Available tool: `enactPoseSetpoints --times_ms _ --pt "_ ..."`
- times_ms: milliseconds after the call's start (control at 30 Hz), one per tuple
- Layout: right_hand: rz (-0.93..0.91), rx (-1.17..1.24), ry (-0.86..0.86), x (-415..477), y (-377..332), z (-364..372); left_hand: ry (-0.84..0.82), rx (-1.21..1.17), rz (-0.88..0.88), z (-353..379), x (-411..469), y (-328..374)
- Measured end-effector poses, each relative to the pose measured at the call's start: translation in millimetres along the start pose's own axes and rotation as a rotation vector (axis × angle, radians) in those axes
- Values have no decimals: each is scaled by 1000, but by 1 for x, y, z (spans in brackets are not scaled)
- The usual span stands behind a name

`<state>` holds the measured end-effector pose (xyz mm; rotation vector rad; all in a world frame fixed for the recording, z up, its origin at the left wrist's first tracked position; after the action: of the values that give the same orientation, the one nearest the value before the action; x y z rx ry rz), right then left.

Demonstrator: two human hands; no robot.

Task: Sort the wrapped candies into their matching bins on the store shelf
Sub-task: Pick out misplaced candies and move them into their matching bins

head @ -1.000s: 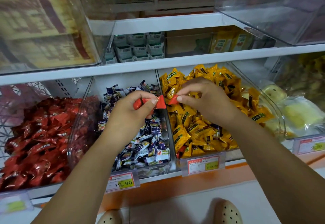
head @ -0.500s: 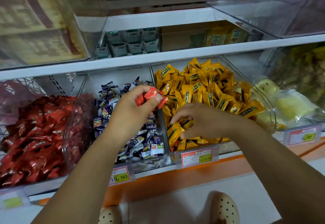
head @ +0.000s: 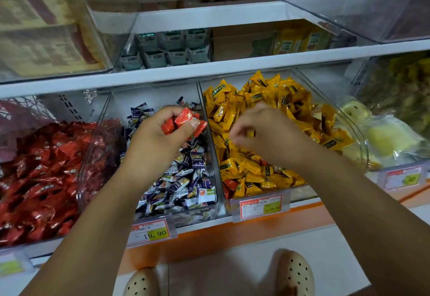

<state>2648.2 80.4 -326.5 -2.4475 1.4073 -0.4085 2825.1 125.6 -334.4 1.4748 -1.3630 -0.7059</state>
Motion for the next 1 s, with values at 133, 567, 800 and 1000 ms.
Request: enactPoseSetpoints --times_ms 133,567,800,1000 --pt "-60 -158 -404 -23 -11 49 -7 17 16 1 0 3" --pt "-55 -460 -306 -10 -15 82 -75 47 27 3 -7 -4" --pt "-80 -199 -174 -13 -3 73 -78 55 30 1 -6 -4" --pt "153 438 -135 -6 19 41 -108 9 44 7 -4 -4"
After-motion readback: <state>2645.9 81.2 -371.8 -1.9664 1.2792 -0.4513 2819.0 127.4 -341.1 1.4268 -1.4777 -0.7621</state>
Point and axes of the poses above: each hand's wrist, its own x-axis towards the middle knuckle, its own z-axis out of the palm, y = z × x, the point moved 8 cm from there along x, towards the middle knuckle, and after that the axes turned 4 degrees about z, right-handed, at the moved point
